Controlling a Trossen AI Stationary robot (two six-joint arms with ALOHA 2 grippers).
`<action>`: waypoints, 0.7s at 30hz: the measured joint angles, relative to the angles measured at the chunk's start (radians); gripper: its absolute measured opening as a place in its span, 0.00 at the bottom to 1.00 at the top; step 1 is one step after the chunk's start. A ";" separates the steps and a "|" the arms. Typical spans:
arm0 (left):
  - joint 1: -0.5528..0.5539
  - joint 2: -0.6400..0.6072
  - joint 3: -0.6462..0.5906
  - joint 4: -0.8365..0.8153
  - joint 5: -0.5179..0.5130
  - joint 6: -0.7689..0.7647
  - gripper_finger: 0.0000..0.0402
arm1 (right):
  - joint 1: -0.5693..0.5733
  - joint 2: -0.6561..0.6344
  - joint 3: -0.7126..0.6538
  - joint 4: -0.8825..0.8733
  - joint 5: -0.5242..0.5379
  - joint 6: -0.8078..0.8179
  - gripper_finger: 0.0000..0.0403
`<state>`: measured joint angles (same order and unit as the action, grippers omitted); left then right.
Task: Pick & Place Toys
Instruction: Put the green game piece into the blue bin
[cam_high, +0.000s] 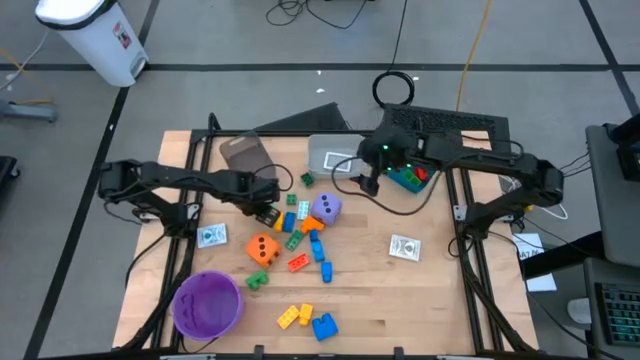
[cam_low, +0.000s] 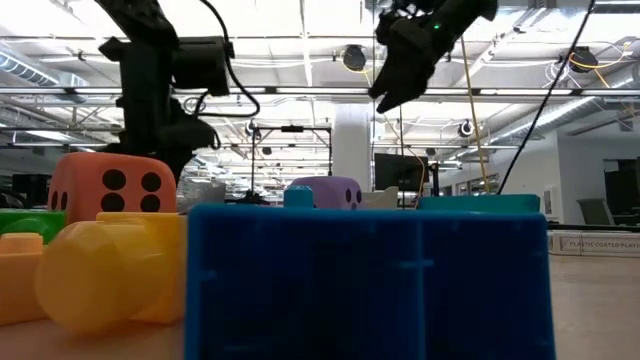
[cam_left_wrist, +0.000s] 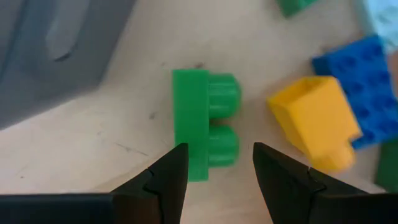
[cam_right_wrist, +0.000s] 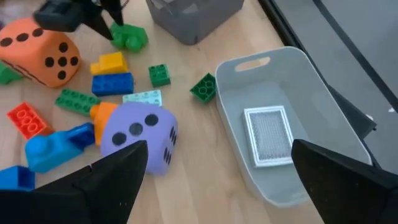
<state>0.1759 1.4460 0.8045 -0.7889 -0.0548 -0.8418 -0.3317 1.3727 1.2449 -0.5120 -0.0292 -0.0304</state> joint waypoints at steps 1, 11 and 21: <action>0.005 0.005 0.002 -0.001 -0.003 -0.015 0.47 | -0.001 -0.022 -0.017 0.003 0.000 0.000 0.97; 0.041 -0.023 0.001 0.000 0.005 -0.080 0.47 | -0.003 -0.185 -0.221 0.039 0.001 0.063 0.97; 0.070 -0.023 0.001 0.038 0.012 -0.049 0.47 | -0.003 -0.224 -0.338 0.096 -0.001 0.124 0.97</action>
<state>0.2463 1.4235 0.8055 -0.7508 -0.0429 -0.8911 -0.3344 1.1484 0.9068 -0.4162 -0.0306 0.0933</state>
